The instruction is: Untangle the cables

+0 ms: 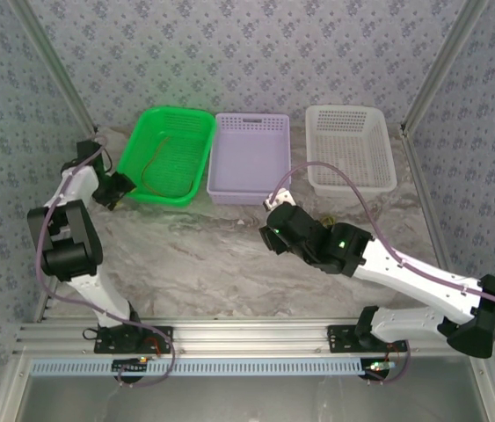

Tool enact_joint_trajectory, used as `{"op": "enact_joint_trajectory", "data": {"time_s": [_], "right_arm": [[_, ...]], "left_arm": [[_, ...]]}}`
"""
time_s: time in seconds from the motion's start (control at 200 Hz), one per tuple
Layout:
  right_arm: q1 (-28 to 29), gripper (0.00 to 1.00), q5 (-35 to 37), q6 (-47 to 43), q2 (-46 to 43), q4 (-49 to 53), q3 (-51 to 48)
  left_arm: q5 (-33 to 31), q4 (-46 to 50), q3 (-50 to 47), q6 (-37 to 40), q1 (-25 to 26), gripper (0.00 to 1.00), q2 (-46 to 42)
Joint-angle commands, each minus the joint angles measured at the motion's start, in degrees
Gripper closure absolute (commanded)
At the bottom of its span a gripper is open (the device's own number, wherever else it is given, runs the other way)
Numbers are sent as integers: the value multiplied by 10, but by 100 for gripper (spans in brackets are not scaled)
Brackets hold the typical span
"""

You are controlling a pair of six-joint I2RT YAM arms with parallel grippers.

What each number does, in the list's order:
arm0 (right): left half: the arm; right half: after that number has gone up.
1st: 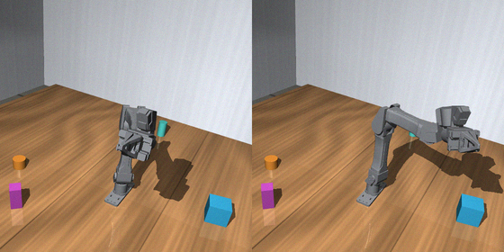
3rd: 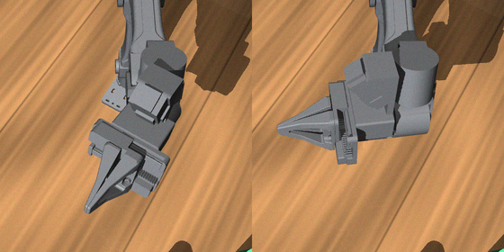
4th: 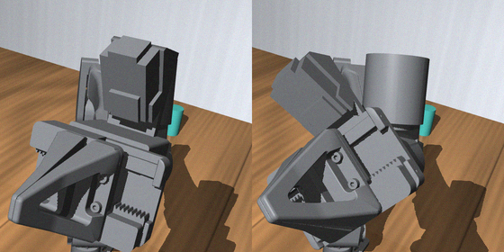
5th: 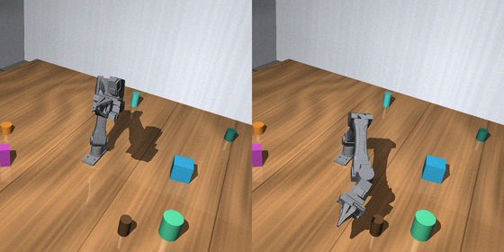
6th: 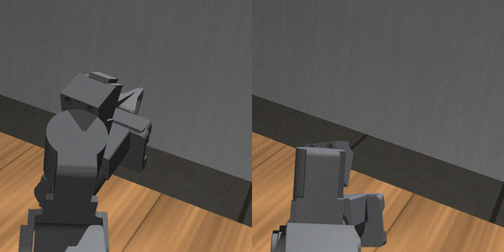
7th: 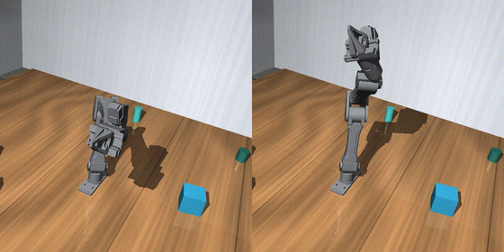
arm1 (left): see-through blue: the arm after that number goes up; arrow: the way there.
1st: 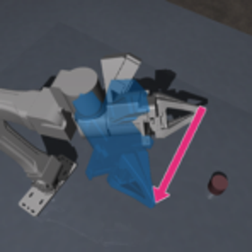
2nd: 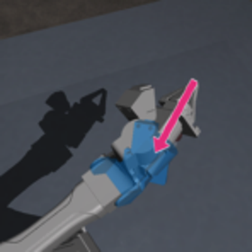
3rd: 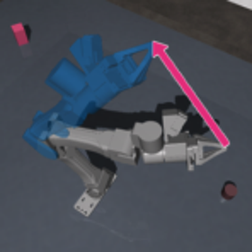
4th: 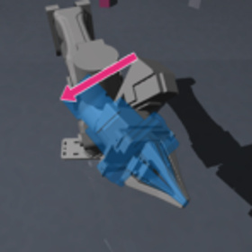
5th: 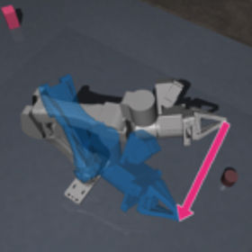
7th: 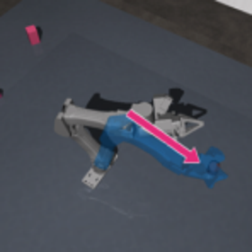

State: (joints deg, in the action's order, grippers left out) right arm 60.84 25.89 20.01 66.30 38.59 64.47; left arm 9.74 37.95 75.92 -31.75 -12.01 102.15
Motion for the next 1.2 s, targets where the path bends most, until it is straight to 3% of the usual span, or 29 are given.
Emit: {"op": "enact_joint_trajectory", "data": {"time_s": [0.0, 0.215, 0.505, 0.59, 0.68, 0.864, 1.034, 1.194], "right_arm": [[-4, 48, 0, 9, 8, -9, -5], [-8, 48, 11, 15, -1, 1, -11], [-61, 48, 37, 79, -55, 24, -53], [-103, 48, 25, 120, -80, 25, -81], [-162, 49, -6, 156, -106, 24, -119], [-339, 49, -149, 201, -142, -21, -221], [-474, 51, -278, 169, -92, -121, -286], [-507, 51, -325, 115, 2, -181, -280]], "left_arm": [[6, 12, -34, -30, 28, 46, -63], [-1, -15, -113, -49, 47, 47, -136], [77, -48, -180, -78, 49, 51, -198], [86, -52, -193, -85, 49, 51, -220], [52, -34, -188, -81, 49, 48, -246], [21, 1, -146, -73, 64, 41, -338], [7, 44, -107, -72, 152, 40, -398], [-19, 23, -130, -98, 301, 41, -426]]}}
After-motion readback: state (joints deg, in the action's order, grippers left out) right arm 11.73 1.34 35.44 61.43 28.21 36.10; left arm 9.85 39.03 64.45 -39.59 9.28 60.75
